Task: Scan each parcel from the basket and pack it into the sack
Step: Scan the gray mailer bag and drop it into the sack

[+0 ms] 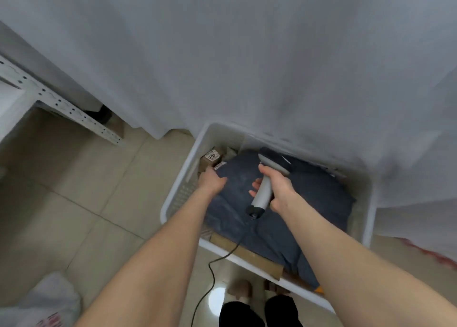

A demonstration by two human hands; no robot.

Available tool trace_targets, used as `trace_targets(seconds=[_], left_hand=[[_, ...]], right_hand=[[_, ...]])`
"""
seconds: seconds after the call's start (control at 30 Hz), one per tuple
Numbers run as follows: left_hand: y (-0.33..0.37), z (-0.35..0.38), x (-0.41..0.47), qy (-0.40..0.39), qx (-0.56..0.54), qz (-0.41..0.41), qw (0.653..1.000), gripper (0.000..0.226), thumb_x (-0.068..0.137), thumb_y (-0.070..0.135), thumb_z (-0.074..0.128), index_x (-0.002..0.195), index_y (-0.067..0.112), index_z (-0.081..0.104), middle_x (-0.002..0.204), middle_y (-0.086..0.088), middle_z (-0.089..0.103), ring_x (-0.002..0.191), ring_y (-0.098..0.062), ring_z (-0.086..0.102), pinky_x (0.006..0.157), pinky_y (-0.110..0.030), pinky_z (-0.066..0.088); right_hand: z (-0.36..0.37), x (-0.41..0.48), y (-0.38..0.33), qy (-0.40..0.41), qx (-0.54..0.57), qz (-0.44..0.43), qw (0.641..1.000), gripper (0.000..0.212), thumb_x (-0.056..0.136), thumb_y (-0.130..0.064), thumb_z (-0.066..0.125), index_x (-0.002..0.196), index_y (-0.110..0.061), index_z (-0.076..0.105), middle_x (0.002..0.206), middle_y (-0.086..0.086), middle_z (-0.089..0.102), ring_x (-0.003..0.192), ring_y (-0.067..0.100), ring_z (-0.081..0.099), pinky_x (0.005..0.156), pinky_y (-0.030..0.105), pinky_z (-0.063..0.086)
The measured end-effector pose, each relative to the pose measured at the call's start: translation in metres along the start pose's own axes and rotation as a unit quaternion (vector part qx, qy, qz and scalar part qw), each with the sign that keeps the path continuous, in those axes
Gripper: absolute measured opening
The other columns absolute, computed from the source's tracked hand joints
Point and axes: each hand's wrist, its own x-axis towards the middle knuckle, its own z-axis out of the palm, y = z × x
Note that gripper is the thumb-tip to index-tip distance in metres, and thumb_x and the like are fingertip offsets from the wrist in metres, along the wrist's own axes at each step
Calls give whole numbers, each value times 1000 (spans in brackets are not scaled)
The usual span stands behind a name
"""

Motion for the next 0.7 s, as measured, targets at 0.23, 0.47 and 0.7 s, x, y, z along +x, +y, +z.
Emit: trace_targets(seconds=[0.23, 0.47, 0.7], left_hand=[[-37, 47, 100, 9, -61, -30, 998, 71, 86, 39, 63, 141, 3, 36, 139, -18, 48, 123, -32, 49, 101, -36, 42], [-22, 29, 88, -2, -184, -31, 982, 42, 79, 24, 76, 114, 5, 62, 105, -11, 65, 93, -27, 64, 76, -29, 49], [44, -47, -14, -82, -278, 54, 956, 18, 87, 2, 62, 104, 10, 63, 83, -6, 66, 68, -16, 61, 63, -26, 53]], right_hand=[[-1, 104, 18, -18, -13, 27, 999, 38, 83, -23, 77, 112, -5, 61, 96, 13, 57, 85, 24, 60, 55, 38, 55], [1, 96, 17, 0, -12, 19, 1000, 25, 83, -22, 76, 98, -8, 62, 95, 13, 60, 87, 25, 62, 60, 40, 55], [22, -20, -35, 3, -34, -30, 999, 19, 84, -21, 76, 90, -8, 63, 84, 11, 62, 77, 23, 64, 64, 39, 56]])
